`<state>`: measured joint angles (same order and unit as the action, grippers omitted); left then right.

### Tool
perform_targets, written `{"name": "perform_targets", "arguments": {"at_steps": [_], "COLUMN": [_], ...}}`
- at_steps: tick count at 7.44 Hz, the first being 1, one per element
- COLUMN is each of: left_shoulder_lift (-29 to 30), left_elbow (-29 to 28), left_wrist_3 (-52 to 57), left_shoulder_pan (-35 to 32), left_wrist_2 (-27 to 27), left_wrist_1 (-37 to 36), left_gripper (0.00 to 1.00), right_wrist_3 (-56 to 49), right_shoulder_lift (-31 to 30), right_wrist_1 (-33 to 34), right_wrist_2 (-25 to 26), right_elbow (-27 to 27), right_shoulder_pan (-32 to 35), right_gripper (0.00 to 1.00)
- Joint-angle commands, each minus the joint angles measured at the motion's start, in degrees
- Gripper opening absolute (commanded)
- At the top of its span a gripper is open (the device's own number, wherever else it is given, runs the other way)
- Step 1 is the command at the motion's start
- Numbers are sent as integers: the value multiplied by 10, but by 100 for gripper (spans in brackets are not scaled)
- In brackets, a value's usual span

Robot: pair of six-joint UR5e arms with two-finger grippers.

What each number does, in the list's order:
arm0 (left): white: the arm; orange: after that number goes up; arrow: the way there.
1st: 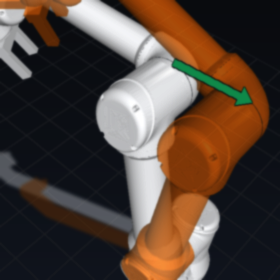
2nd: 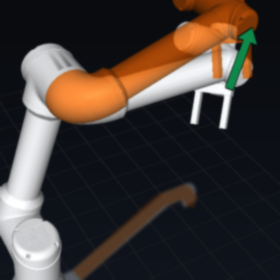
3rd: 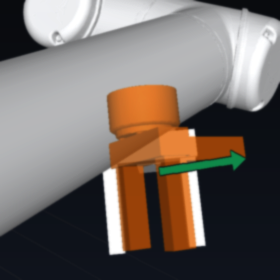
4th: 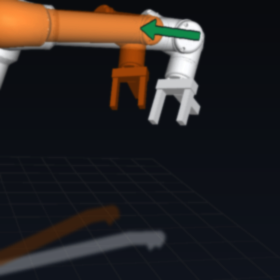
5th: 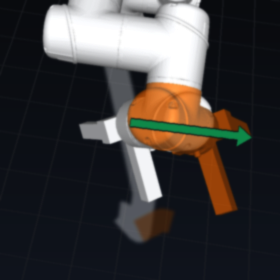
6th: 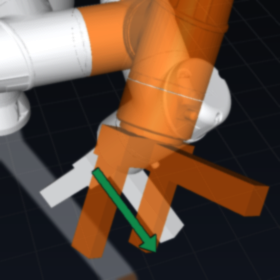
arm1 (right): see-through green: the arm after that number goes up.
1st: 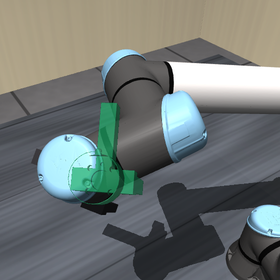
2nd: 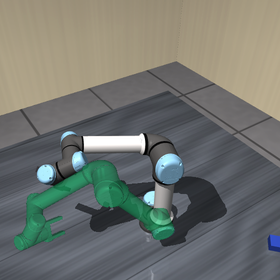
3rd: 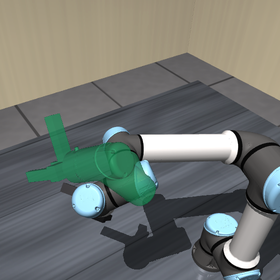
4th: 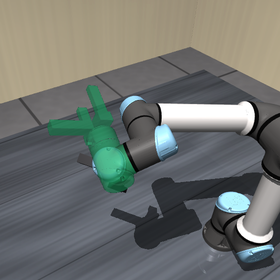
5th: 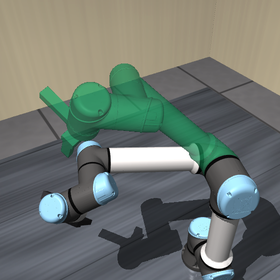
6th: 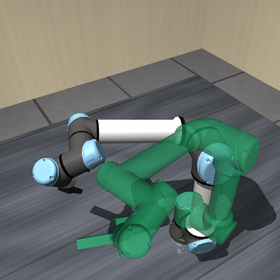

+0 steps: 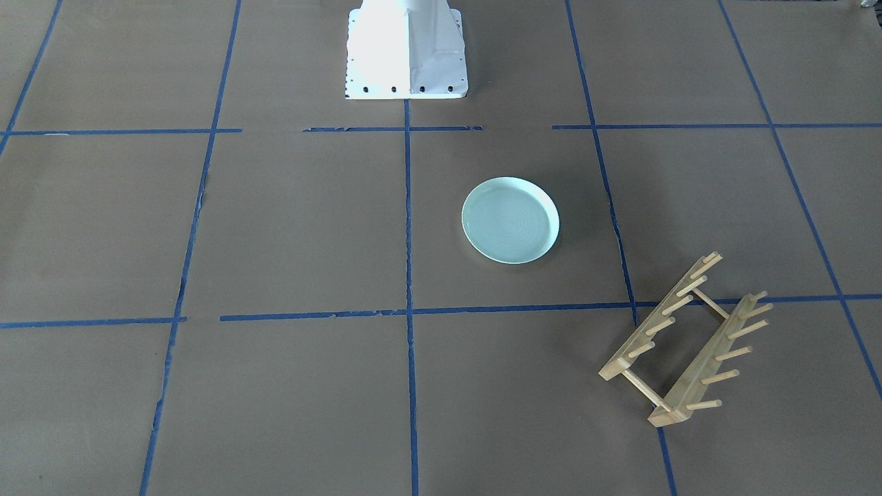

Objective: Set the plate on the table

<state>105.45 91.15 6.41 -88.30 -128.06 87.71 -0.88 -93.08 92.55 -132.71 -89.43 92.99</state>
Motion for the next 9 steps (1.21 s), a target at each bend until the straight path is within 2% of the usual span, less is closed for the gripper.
{"name": "perform_targets", "arguments": {"at_steps": [1, 3, 5, 9], "left_shoulder_lift": [-68, -90, -134, -147], "left_elbow": [-19, -15, -13, 20], "left_wrist_3": [17, 23, 18, 21], "left_shoulder_pan": [-36, -37, -57, -64], "left_wrist_2": [-1, -3, -111, -105], "left_wrist_1": [2, -3, -26, -25], "left_gripper": [100, 100, 100, 100], "right_wrist_3": [0, 0, 0, 0], "right_shoulder_lift": [0, 0, 0, 0], "right_wrist_1": [0, 0, 0, 0], "right_wrist_2": [0, 0, 0, 0], "right_elbow": [0, 0, 0, 0], "right_shoulder_pan": [0, 0, 0, 0], "right_gripper": [100, 100, 100, 100]}}
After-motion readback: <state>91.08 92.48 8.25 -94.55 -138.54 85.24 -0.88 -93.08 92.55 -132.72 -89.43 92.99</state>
